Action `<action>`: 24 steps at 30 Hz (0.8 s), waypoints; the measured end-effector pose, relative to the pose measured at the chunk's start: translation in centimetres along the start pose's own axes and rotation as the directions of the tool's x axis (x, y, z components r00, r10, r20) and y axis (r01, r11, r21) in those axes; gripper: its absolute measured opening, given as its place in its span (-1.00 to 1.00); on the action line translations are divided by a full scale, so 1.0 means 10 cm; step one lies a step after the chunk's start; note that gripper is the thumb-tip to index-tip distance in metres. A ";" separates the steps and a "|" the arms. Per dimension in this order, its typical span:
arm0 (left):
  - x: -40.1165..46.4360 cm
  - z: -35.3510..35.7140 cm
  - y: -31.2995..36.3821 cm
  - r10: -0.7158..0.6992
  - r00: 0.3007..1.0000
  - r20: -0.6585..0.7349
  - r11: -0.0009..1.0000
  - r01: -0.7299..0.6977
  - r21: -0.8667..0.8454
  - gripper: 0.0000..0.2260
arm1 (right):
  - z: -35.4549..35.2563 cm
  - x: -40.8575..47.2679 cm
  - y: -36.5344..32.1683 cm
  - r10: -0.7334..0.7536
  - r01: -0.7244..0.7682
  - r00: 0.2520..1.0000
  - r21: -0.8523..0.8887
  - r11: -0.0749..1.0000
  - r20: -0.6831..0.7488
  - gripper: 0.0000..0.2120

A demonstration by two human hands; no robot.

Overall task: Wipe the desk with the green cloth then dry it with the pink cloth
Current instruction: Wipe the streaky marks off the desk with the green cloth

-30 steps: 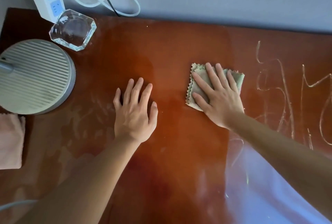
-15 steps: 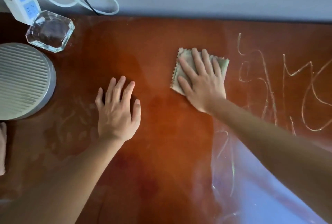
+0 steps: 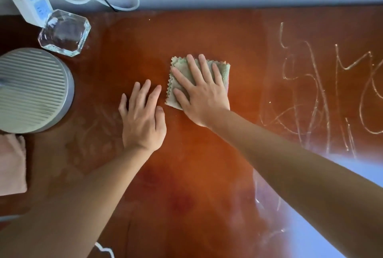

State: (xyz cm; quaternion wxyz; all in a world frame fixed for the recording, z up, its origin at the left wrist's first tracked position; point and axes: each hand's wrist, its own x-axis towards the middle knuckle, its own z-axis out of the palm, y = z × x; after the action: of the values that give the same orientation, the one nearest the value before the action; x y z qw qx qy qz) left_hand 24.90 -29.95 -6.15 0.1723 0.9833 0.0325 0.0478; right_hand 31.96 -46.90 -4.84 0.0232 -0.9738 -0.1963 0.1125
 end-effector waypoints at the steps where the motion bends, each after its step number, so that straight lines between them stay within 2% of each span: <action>1: 0.00 -0.01 0.00 -0.004 1.000 0.002 1.000 0.004 -0.014 -0.52 | 0.04 -0.08 -0.07 -0.010 0.011 1.000 0.014 1.000 -0.005 -0.43; 6: 0.00 -0.05 0.01 -0.020 1.000 0.016 0.997 0.021 -0.077 -0.51 | 0.32 -1.19 -0.49 -0.106 0.101 0.994 0.106 0.989 0.034 -0.46; 9: 0.00 -0.08 0.01 -0.016 0.999 0.029 0.997 0.018 -0.070 -0.52 | 0.36 -1.43 -0.52 -0.143 0.137 0.986 0.081 0.987 0.080 -0.47; 12: 0.00 -0.10 0.01 -0.019 0.998 0.064 0.998 0.023 -0.067 -0.53 | 0.25 -1.11 -0.42 -0.098 0.093 0.993 0.057 0.994 0.073 -0.47; 16: 0.18 -0.14 -0.13 0.061 0.997 0.051 0.996 -0.064 0.056 -0.56 | 0.07 -0.21 -0.29 0.023 -0.024 1.000 0.038 0.999 0.018 -0.42; 20: 0.40 -0.15 -0.35 0.037 0.995 0.092 0.989 -0.049 0.140 -0.46 | -0.12 0.67 -0.34 -0.023 0.023 1.000 0.004 1.000 -0.006 -0.42; 24: 0.41 -0.12 -0.38 0.037 0.996 0.079 0.991 -0.047 0.129 -0.43 | -0.11 0.86 -0.43 -0.135 0.134 0.991 -0.041 0.990 -0.022 -0.41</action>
State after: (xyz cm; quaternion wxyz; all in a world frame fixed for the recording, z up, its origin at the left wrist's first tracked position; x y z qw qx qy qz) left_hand 28.62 -25.69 -5.99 0.1076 0.9941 0.0083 0.0113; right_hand 38.33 -39.63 -5.18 0.0139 -0.9599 -0.2636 0.0945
